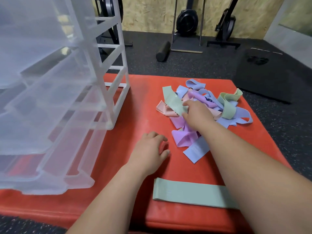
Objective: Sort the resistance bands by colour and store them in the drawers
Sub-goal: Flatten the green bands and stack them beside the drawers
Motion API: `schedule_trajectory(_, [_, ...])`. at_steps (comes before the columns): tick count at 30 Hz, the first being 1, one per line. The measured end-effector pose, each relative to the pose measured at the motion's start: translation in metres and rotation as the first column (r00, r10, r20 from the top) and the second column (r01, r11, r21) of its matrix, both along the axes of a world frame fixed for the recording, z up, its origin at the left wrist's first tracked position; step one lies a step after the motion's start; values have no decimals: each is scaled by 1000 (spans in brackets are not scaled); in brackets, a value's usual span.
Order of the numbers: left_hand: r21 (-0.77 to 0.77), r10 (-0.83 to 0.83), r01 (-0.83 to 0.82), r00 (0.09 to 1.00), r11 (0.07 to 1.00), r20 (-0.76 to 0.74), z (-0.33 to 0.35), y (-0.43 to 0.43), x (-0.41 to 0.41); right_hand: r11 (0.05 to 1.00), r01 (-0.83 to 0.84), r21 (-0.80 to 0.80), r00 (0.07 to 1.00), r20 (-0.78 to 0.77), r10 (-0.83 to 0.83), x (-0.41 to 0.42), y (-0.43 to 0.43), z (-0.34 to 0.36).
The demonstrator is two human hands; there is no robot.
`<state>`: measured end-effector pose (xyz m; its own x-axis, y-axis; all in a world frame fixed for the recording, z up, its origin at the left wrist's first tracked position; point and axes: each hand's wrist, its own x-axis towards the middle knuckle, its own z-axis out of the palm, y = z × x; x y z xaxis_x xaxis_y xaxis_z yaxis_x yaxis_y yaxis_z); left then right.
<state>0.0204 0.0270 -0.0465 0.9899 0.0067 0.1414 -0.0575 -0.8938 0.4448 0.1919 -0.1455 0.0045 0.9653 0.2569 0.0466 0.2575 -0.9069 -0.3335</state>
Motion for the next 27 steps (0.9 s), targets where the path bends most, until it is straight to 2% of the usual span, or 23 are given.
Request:
schedule_trajectory(11, [16,-12,12,1000,1000,7,3,-4,-8,989,145,-18,989,-11,-146,-9,3,-14])
schedule_trajectory(16, [-28,-1,1,1000,1000,2,9,-5,-11,978,122,170,977,151,-149,-27,-9,17])
schedule_trajectory(20, [-87,20,-17,999,996,32,17,-8,-17,916,64,395,939,288,-190,-53,-27,53])
schedule_trajectory(22, [-116,28,-22,998,993,55,23,-12,-22,893,16,449,922,340,-187,-80,-43,61])
schedule_trajectory(24, [-143,34,-23,997,989,75,29,-17,-27,912,-13,411,915,372,-155,-109,-61,55])
schedule_trajectory(27, [-173,31,-13,994,985,105,34,-28,-39,941,38,337,925,345,-161,-152,-90,30])
